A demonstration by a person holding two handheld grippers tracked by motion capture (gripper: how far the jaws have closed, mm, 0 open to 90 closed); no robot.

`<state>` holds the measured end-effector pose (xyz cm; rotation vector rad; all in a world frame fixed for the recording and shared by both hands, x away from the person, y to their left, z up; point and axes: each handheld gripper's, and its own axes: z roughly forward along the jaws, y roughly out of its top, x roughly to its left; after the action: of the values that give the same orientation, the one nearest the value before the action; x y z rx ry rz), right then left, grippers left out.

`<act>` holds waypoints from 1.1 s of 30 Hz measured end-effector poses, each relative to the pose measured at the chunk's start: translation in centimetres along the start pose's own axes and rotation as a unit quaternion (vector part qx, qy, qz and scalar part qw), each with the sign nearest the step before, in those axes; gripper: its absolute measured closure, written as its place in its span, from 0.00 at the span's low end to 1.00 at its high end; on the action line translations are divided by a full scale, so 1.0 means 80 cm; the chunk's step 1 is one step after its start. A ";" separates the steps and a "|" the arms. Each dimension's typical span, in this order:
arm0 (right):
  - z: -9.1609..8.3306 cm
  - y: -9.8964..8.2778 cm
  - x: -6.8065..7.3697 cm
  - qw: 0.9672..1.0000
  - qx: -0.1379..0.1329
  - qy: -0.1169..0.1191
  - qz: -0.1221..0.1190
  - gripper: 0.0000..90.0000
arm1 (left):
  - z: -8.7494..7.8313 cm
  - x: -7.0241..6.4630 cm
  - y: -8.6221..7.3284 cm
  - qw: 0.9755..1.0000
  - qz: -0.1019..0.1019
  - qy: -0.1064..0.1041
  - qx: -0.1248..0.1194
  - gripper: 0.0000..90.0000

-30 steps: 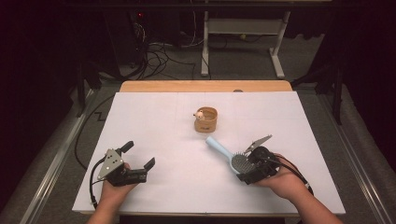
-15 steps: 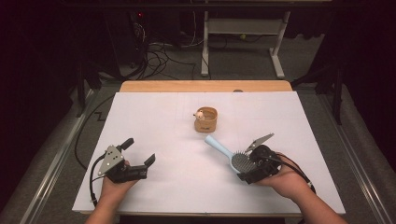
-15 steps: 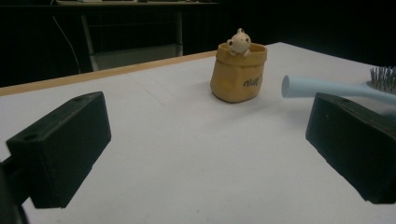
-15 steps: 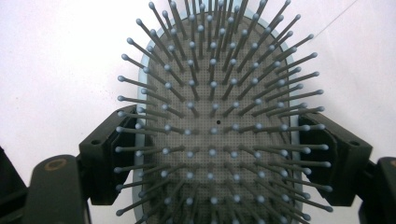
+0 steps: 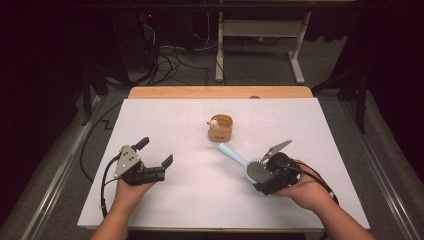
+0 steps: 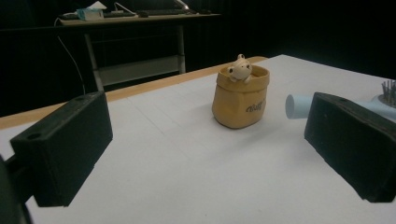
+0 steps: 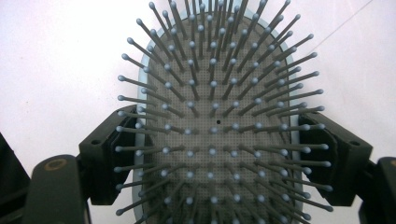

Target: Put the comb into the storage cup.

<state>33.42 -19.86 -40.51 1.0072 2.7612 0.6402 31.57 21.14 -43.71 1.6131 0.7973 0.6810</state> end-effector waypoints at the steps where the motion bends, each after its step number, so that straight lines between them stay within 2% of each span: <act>1: 0.000 0.001 0.001 1.000 0.001 0.000 0.000 0.23 | 0.003 -0.001 0.001 1.000 -0.002 -0.002 -0.004 0.02; 4: 0.000 0.005 0.002 1.000 0.002 0.002 -0.005 0.23 | 0.012 -0.005 0.004 1.000 0.001 -0.006 -0.007 0.02; 10: 0.004 0.012 0.005 1.000 0.006 0.008 -0.007 0.23 | 0.027 -0.012 0.004 1.000 -0.009 -0.016 -0.023 0.02; 15: 0.007 0.015 0.006 1.000 0.006 0.011 -0.011 0.23 | 0.030 -0.022 -0.001 1.000 0.005 -0.017 -0.017 0.02; 18: 0.008 0.018 0.007 1.000 0.004 0.012 -0.013 0.23 | 0.026 -0.027 -0.006 0.999 0.003 -0.017 -0.028 0.02; 22: 0.008 0.022 0.011 1.000 0.005 0.011 -0.018 0.23 | 0.029 -0.034 -0.015 1.000 0.014 -0.019 -0.010 0.02; 27: 0.009 0.025 0.014 1.000 0.005 0.014 -0.020 0.23 | 0.031 -0.046 -0.020 0.999 0.026 -0.034 0.000 0.02; 33: 0.012 0.029 0.017 0.999 0.008 0.016 -0.026 0.23 | 0.036 -0.062 -0.026 0.997 0.059 -0.046 0.016 0.02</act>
<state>33.97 -17.05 -40.34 0.9317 2.8155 0.6328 30.56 15.76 -46.34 1.7188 0.6533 0.6755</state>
